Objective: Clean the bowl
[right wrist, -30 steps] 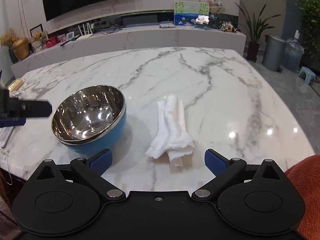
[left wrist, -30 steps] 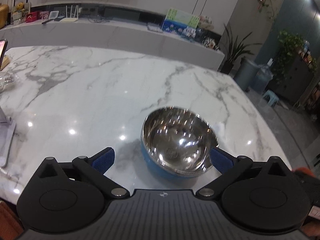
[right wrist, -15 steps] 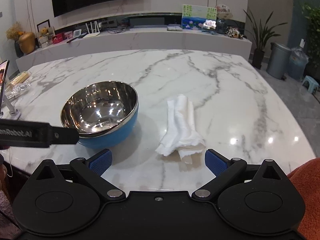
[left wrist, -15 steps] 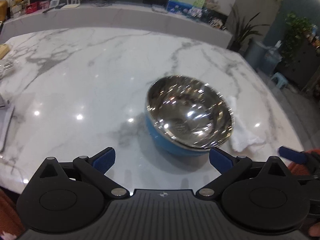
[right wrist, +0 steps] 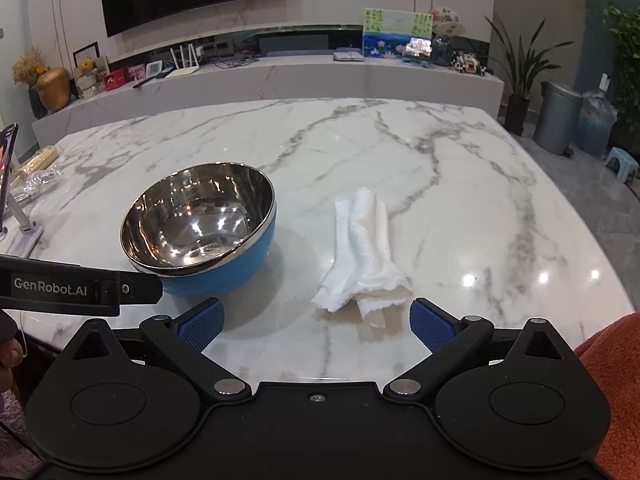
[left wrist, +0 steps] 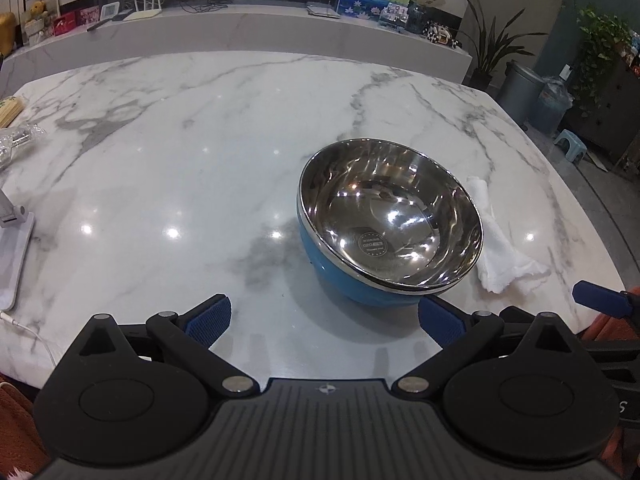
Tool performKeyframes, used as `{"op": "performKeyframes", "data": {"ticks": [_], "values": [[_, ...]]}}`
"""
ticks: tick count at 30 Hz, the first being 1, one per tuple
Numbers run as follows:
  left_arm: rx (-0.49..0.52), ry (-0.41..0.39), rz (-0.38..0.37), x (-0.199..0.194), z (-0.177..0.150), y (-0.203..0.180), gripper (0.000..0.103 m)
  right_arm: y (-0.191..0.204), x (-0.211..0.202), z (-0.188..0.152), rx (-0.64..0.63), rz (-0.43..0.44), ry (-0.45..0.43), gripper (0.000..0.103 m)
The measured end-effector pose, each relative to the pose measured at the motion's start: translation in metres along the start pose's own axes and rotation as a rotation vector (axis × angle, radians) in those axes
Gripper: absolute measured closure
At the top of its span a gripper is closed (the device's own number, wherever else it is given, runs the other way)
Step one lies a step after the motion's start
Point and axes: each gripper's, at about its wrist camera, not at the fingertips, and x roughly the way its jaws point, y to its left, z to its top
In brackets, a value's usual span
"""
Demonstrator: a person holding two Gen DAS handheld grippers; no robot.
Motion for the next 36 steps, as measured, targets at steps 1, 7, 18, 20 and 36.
{"op": "performKeyframes", "data": {"ticks": [1, 7, 18, 20, 36], "values": [[0.004, -0.004, 0.01, -0.0004, 0.0001, -0.0006, 0.002, -0.0001, 0.0, 0.0001, 0.001, 0.001, -0.001, 0.004], [0.006, 0.0, 0.002, 0.001, 0.0006, -0.0019, 0.002, -0.0006, 0.0, -0.0011, 0.004, 0.005, 0.001, 0.004], [0.021, 0.013, 0.008, 0.002, -0.0004, -0.0041, 0.002, -0.0031, 0.001, -0.0028, 0.016, 0.005, 0.008, 0.004], [0.023, 0.015, 0.008, 0.0022, -0.0008, -0.0043, 0.002, -0.0035, 0.0012, -0.0028, 0.018, 0.005, 0.008, 0.004], [0.009, 0.028, 0.01, 0.0054, -0.0008, -0.0015, 0.003, -0.0022, 0.0019, -0.004, 0.024, 0.0, 0.01, 0.004]]}}
